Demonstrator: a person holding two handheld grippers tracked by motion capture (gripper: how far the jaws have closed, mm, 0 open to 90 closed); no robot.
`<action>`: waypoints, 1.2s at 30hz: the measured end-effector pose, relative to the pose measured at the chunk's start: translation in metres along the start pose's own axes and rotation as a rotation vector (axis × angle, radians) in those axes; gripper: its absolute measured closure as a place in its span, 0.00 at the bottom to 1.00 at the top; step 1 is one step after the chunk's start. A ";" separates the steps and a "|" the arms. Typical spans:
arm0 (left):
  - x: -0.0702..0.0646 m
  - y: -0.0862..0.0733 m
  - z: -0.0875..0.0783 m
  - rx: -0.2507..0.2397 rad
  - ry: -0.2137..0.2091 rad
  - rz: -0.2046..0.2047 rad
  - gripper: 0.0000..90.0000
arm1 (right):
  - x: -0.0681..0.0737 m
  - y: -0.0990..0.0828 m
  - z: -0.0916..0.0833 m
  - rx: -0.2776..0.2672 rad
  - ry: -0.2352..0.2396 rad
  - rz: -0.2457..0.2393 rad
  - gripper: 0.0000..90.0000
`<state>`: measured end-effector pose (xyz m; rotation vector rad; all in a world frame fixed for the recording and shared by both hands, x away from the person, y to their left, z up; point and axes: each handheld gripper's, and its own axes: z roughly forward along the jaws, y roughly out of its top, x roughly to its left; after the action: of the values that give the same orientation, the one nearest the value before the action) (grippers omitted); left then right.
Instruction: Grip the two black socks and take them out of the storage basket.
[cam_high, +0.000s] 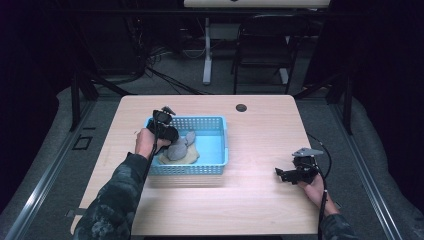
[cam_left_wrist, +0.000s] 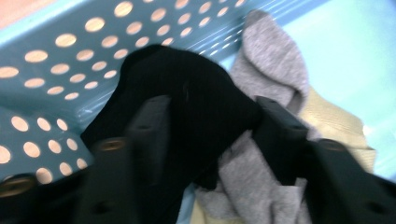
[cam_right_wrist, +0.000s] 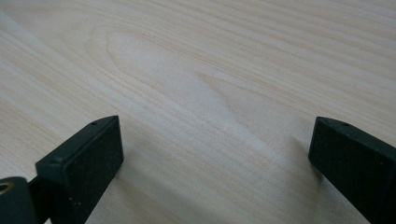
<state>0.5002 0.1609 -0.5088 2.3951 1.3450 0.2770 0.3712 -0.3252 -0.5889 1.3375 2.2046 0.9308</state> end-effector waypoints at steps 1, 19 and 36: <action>0.000 0.000 0.000 0.000 0.000 0.000 0.59 | 0.000 0.000 0.000 0.000 0.000 0.000 0.03; 0.002 -0.007 -0.029 -0.083 -0.001 0.038 0.96 | 0.000 0.000 0.000 0.000 0.000 0.000 0.03; 0.003 -0.017 -0.073 -0.166 0.002 0.077 0.96 | 0.000 0.000 0.000 0.001 -0.002 0.004 0.03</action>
<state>0.4626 0.1881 -0.4497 2.3116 1.1830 0.3960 0.3707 -0.3250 -0.5888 1.3427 2.2017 0.9293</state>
